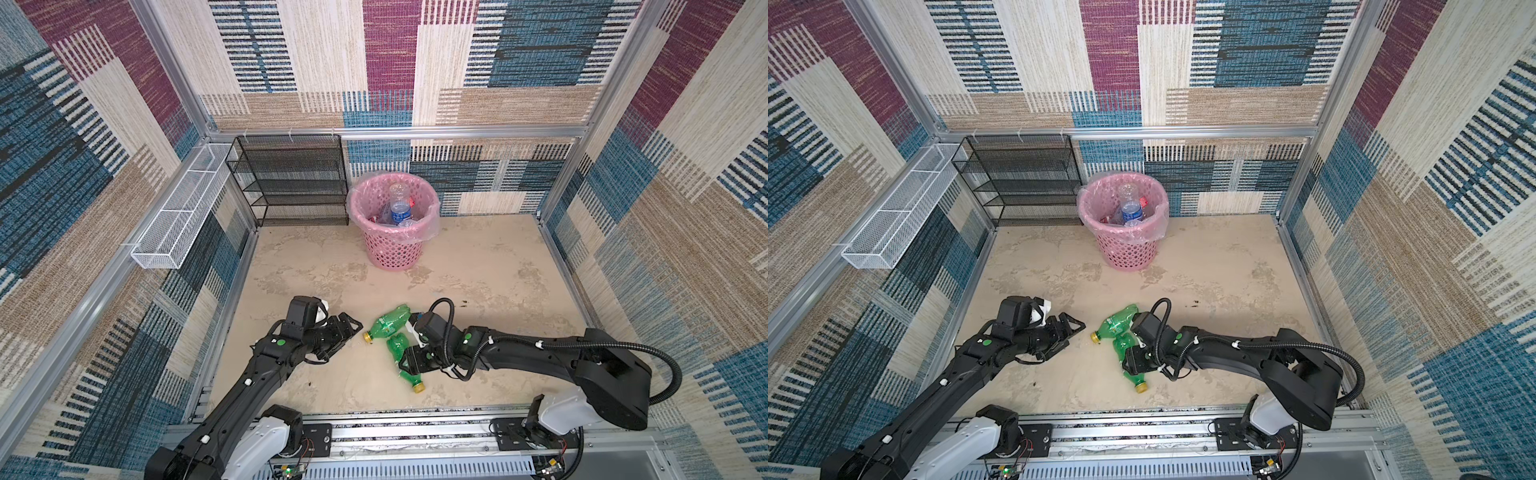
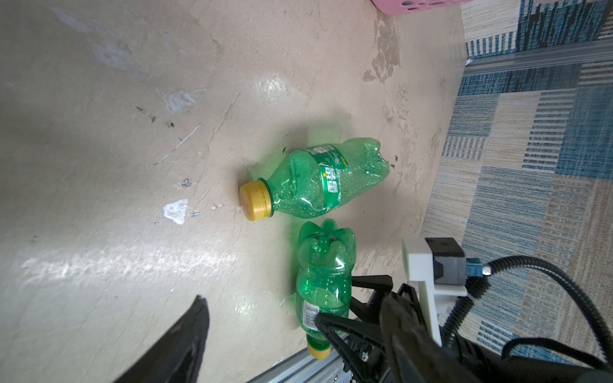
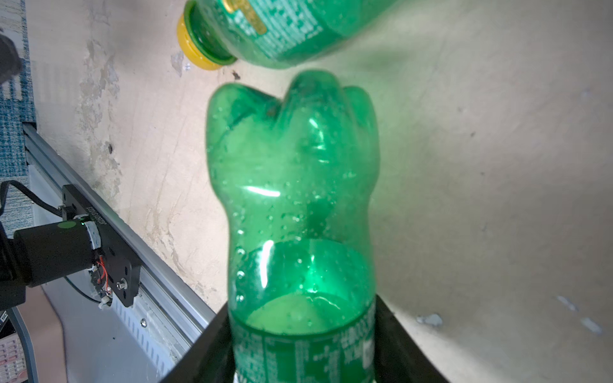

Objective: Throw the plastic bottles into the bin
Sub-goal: 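Close the right gripper on the nearer green soda bottle and lift it, then carry the green soda bottle with the right gripper over the pink bin and release it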

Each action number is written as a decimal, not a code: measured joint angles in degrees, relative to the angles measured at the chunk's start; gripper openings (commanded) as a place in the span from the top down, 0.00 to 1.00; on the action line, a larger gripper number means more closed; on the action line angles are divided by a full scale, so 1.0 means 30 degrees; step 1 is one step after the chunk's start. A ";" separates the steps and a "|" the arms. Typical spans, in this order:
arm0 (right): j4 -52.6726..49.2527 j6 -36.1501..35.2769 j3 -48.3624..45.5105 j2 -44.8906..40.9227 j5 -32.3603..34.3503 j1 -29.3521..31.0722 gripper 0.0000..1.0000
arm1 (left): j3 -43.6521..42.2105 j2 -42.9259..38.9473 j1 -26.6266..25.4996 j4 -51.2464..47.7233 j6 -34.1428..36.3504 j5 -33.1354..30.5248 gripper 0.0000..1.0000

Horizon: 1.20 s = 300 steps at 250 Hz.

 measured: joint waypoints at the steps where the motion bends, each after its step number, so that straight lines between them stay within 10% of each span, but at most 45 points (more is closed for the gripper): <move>1: 0.0000 0.0000 -0.0022 -0.0015 0.0000 0.0000 0.42 | 0.0000 0.0000 0.0000 0.0000 0.0000 0.0000 0.18; 114: 0.0058 0.0874 -0.1472 -0.2098 0.0998 -0.0823 0.45 | 0.0007 0.0262 0.0000 0.0058 0.0000 0.0015 0.18; 300: 0.0109 0.2346 -0.5865 -1.0477 0.0175 -0.7519 0.46 | 0.0335 0.1071 0.0000 0.0627 -0.0058 0.0080 0.18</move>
